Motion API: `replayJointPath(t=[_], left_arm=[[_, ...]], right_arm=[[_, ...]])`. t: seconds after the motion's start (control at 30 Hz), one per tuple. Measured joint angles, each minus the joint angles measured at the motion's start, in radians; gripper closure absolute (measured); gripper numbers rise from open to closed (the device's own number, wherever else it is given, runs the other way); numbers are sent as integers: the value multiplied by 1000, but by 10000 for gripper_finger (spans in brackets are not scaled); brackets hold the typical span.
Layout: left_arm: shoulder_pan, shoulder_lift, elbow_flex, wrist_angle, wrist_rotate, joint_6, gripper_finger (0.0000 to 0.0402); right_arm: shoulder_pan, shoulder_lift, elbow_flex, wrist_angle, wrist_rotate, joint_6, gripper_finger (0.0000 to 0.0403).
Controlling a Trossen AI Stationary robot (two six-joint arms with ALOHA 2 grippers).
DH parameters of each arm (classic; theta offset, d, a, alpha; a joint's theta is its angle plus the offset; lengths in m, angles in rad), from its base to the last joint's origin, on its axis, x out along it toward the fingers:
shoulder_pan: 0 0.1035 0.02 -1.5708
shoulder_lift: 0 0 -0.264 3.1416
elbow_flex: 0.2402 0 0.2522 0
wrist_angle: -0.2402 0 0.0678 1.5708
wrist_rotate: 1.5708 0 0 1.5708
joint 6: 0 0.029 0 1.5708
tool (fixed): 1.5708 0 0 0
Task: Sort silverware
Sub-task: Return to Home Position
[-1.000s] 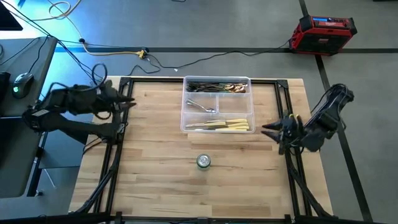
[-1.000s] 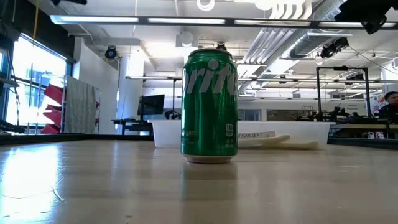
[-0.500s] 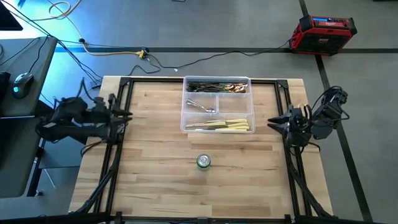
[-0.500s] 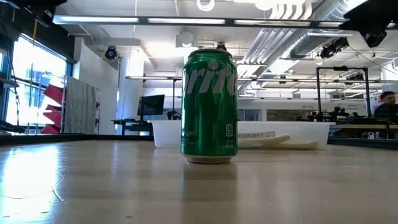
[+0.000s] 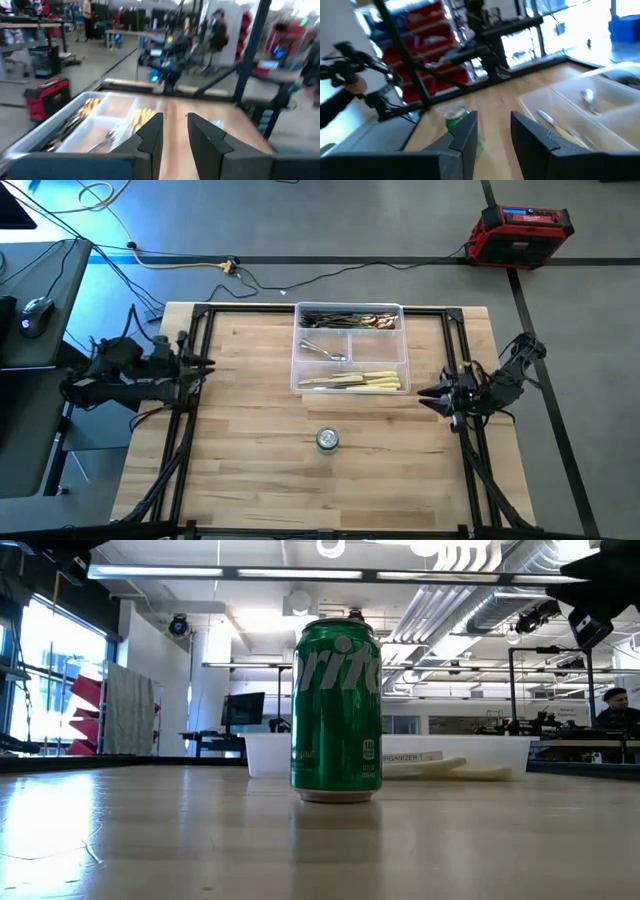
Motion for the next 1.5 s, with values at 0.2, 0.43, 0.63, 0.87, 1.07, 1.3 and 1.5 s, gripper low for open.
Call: replayJointPath(t=[0.2, 0.43, 0.63, 0.87, 1.07, 1.3, 1.5], left_arm=[[0, 0, -195, 207, 98, -18, 332], [1, 0, -371, 364, 93, -20, 332], [24, -1, -401, 406, 101, -9, 332], [51, -1, -403, 409, 172, -8, 332], [51, -1, -470, 487, 189, -13, 332], [52, 3, -579, 651, 164, 10, 332], [52, 3, -579, 642, 155, 10, 332]], right_arm=[[-137, -4, -85, 167, -187, -73, 300], [-376, -6, -85, 182, -422, -93, 310], [-613, -6, -85, 151, -612, -89, 356], [-821, -3, -153, 176, -810, -6, 400], [-869, 29, -154, 202, -891, 14, 401], [-871, 29, -155, 181, -793, -12, 401], [-871, 29, -155, 180, -776, -56, 401]])
